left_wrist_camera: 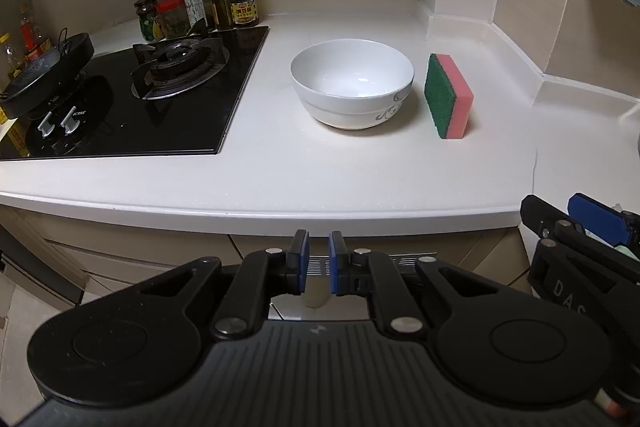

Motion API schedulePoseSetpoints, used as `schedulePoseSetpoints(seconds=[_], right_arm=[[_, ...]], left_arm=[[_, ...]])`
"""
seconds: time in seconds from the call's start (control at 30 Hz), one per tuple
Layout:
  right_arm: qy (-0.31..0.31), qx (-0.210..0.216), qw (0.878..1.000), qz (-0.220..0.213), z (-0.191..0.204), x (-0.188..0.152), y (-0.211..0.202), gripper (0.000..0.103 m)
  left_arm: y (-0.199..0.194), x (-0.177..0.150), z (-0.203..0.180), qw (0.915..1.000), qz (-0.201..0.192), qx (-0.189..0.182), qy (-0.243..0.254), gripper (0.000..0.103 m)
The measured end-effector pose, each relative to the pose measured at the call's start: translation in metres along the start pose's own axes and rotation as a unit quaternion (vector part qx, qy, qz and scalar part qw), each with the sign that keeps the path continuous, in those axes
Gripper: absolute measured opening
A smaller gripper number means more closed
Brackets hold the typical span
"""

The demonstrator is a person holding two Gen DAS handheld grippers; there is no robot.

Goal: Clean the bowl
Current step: 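Move both tools toward the white bowl and pink-green sponge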

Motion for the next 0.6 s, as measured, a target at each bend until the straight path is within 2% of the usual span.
schedulePoseSetpoints(seconds=[0.6], right_arm=[[0.007,-0.011,1.000,0.020,0.001,0.024,0.037,0.032]], left_arm=[[0.027,0.032,0.005,0.9999,0.015,0.002,-0.002,0.011]])
Point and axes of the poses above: each gripper's, at about its wrist camera, not at the fingertips, and y roughly the way its jaws point, z to its left, x to its top, the point moved 1 cm from there along y, roughly the way its jaws point, and after that the axes turned 12 degrees about z, right-handed, at the moved point
